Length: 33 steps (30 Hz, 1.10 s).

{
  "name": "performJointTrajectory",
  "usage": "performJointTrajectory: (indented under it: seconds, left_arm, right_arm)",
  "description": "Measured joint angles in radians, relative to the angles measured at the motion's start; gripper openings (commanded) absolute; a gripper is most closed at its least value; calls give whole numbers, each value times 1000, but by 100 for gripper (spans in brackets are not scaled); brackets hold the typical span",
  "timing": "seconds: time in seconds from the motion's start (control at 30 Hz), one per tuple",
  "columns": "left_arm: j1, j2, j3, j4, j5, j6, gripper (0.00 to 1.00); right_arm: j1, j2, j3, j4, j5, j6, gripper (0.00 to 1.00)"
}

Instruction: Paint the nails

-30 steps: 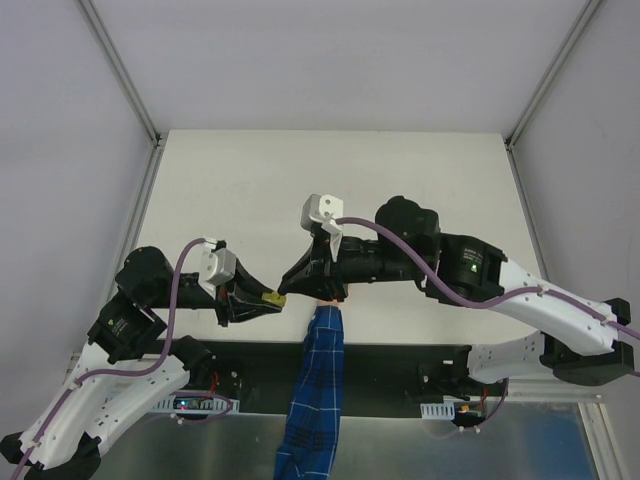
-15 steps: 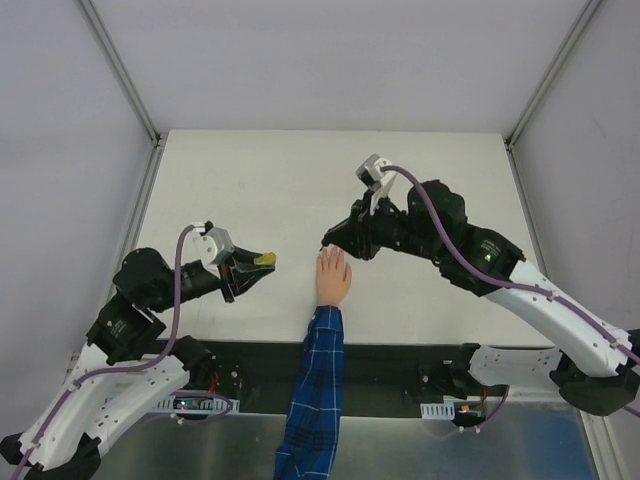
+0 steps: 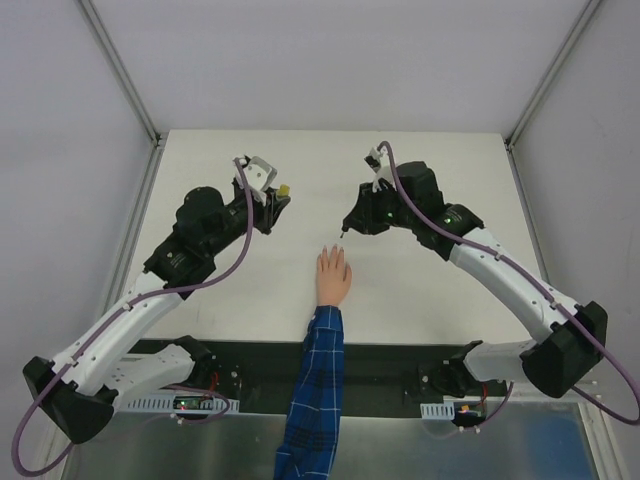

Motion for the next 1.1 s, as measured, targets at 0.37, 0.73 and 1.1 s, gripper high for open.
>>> performJointTrajectory:
  seconds: [0.37, 0.73, 1.1]
  left_arm:
    - [0, 32, 167, -130, -114, -89, 0]
    - [10, 191, 400, -303, -91, -69, 0]
    - [208, 216, 417, -342, 64, -84, 0]
  right_arm:
    - [-3, 154, 43, 6, 67, 24, 0]
    - [-43, 371, 200, -34, 56, 11, 0]
    - [37, 588, 370, -57, 60, 47, 0]
